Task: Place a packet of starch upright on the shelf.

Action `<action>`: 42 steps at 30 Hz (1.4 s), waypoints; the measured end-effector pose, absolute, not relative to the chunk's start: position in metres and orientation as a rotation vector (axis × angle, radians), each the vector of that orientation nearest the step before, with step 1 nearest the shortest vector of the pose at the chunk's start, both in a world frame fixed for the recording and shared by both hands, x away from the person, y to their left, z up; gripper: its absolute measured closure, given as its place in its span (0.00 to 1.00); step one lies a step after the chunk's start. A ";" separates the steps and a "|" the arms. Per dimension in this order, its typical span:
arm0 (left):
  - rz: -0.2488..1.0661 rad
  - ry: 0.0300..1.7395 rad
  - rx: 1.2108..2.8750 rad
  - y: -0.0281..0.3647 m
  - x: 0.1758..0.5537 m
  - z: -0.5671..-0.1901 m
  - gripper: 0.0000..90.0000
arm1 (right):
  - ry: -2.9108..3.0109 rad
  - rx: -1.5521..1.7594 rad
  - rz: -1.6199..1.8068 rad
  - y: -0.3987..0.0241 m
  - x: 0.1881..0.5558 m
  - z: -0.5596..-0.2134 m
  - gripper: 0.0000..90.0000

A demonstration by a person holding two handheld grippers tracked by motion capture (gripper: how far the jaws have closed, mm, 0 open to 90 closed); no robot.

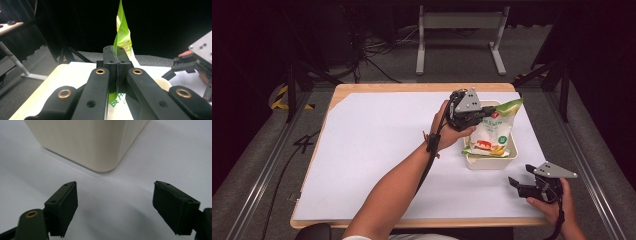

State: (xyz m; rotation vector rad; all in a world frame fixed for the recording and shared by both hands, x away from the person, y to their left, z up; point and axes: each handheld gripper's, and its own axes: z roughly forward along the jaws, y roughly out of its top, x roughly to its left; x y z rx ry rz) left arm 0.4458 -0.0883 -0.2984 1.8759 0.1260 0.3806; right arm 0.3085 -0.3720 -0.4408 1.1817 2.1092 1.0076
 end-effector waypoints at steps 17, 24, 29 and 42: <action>0.335 0.142 1.848 -0.104 0.440 -0.308 1.00 | 2.120 1.177 1.007 -0.372 0.308 -0.441 0.22; 0.259 0.179 1.819 -0.104 0.443 -0.309 1.00 | 2.119 1.175 1.006 -0.371 0.308 -0.441 0.22; 0.243 0.145 1.788 -0.108 0.443 -0.305 1.00 | 2.122 1.175 1.007 -0.371 0.308 -0.441 0.22; 0.120 0.044 1.728 -0.102 0.455 -0.324 0.99 | 2.123 1.171 1.009 -0.371 0.308 -0.441 0.22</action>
